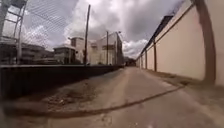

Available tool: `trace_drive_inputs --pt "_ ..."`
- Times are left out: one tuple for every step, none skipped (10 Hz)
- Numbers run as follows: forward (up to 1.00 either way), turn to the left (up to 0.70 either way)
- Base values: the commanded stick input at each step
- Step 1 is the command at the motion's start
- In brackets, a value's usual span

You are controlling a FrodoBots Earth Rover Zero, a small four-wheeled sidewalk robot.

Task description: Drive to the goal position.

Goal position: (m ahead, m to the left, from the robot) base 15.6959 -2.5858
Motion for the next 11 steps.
trace_drive_inputs --pt "0.6 0.0" --pt "0.6 0.0" --pt "0.6 0.0" --pt "0.6 0.0" --pt "0.6 0.0" --pt "0.6 0.0" --pt "0.6 0.0" --pt "0.6 0.0" --pt "0.6 0.0" --pt "0.6 0.0" --pt "0.6 0.0"
